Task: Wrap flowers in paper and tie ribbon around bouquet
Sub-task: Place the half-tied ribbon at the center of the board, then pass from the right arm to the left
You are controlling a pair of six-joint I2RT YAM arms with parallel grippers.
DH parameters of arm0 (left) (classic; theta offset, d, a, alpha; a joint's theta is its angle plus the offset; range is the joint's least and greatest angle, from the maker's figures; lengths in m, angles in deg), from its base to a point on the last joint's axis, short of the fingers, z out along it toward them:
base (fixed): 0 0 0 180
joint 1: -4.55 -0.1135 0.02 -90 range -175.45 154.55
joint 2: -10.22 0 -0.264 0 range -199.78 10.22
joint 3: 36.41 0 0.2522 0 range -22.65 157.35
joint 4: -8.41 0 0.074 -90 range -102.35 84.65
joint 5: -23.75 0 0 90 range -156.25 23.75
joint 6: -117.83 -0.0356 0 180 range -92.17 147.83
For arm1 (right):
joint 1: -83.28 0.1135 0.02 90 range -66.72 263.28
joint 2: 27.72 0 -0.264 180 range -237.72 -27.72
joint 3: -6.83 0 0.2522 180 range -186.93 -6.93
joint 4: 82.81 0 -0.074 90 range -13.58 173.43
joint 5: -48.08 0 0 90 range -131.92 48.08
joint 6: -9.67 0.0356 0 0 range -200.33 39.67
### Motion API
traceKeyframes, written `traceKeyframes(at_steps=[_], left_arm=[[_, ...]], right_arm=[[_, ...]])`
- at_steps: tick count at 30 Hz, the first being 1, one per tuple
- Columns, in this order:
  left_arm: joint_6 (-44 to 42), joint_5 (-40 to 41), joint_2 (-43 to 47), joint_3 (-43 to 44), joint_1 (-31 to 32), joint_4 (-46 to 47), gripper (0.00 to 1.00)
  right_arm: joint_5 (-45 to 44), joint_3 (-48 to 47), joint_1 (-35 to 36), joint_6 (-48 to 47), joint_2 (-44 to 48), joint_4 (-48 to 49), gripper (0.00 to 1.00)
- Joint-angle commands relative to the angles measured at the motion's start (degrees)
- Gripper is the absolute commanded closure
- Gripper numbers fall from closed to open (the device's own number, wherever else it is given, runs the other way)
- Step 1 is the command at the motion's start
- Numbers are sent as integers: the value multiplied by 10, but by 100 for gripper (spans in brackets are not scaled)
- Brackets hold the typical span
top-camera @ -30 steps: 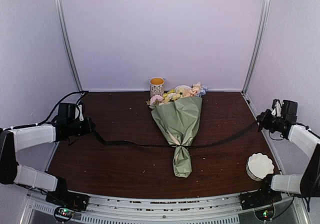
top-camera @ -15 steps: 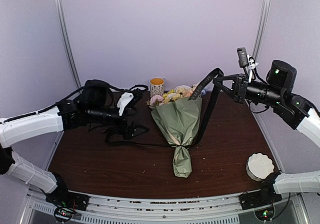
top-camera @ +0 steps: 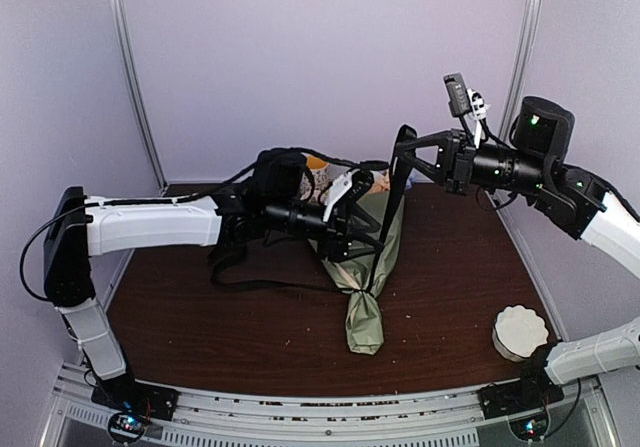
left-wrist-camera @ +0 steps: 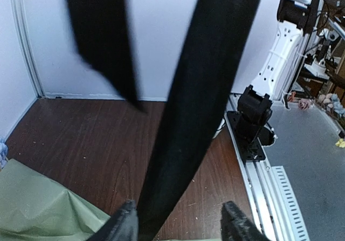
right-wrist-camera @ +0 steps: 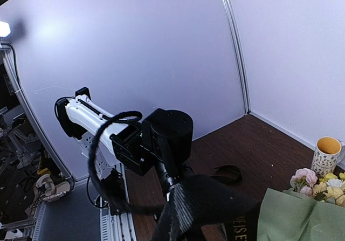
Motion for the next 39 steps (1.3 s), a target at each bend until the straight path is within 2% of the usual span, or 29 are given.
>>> traceKeyframes(at_steps=[1, 11, 14, 15, 16, 17, 21, 22, 25, 27, 29, 34, 36, 39], left_arm=[[28, -8, -19, 46, 13, 69, 51], [41, -9, -54, 77, 19, 76, 50], [45, -1, -61, 88, 21, 77, 47], [45, 4, -62, 89, 21, 77, 50], [45, 7, -60, 90, 21, 79, 67], [46, 13, -57, 89, 21, 80, 100], [65, 35, -43, 61, 21, 114, 100], [73, 53, -36, 48, 21, 131, 100], [66, 136, -21, 42, 21, 136, 100], [53, 173, -24, 51, 21, 127, 100], [54, 168, -31, 52, 20, 136, 100], [66, 158, -35, 48, 20, 174, 100], [69, 157, -33, 52, 20, 185, 100], [75, 151, -23, 51, 20, 199, 100]], right_arm=[[8, -21, 3, -5, -6, 11, 100], [9, -32, 3, -23, 0, -14, 100], [8, -46, 3, -36, -1, -43, 100], [8, -50, 3, -40, -1, -50, 100], [7, -51, 3, -44, 1, -56, 100], [4, -52, 3, -47, 3, -62, 100], [-31, -51, 3, -62, 15, -101, 100], [-48, -47, 3, -65, 18, -118, 95], [-94, 16, 5, -64, 39, -155, 68], [-110, 98, 13, -35, 61, -124, 60], [-111, 190, 34, 5, 74, -64, 59], [-138, 310, 96, 51, 40, 59, 57], [-145, 327, 105, 49, -10, 98, 56], [-148, 305, 106, 30, -118, 99, 55]])
